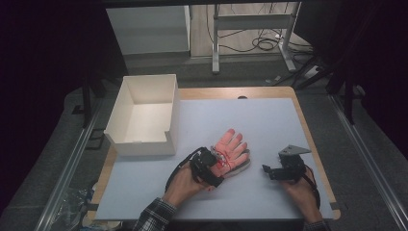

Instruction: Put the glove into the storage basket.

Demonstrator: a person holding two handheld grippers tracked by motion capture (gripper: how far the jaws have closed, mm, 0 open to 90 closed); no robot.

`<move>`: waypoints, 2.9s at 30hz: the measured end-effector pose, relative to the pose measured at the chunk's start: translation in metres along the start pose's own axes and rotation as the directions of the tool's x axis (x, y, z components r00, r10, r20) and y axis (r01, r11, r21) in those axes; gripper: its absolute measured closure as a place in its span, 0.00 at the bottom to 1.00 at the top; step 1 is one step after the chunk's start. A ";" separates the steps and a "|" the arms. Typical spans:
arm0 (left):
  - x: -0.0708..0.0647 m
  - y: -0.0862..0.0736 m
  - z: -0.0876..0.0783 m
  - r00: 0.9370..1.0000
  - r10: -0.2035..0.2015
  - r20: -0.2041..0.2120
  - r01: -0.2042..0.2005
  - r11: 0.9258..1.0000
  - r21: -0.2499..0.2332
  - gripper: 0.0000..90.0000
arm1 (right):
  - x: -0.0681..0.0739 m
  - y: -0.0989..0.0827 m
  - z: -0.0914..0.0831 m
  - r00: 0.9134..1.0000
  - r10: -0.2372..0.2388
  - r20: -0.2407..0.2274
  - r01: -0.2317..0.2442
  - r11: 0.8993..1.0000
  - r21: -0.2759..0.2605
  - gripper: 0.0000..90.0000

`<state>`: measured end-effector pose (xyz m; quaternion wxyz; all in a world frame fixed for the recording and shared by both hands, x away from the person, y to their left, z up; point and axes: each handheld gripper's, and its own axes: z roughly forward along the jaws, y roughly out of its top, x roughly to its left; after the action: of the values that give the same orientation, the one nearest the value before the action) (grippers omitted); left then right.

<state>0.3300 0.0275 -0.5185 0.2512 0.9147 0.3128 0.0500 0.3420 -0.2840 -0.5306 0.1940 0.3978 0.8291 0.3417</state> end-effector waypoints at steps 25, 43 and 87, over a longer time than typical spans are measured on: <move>0.012 0.006 -0.022 0.998 -0.051 0.045 0.055 0.995 -0.087 0.52 | 0.000 0.000 0.000 1.000 0.001 0.000 -0.001 1.000 -0.001 0.17; 0.044 0.049 -0.063 0.993 -0.114 0.011 0.114 0.989 -0.095 0.51 | 0.000 0.000 0.000 1.000 0.000 0.000 0.000 1.000 -0.003 0.17; 0.141 0.066 -0.182 0.918 -0.347 -0.192 0.310 0.930 -0.195 0.51 | 0.000 0.000 0.000 1.000 0.002 -0.001 -0.002 1.000 -0.004 0.17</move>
<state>0.4338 0.1453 -0.3369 0.2921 0.8142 0.4834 0.1344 0.3418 -0.2837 -0.5310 0.1940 0.3979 0.8282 0.3437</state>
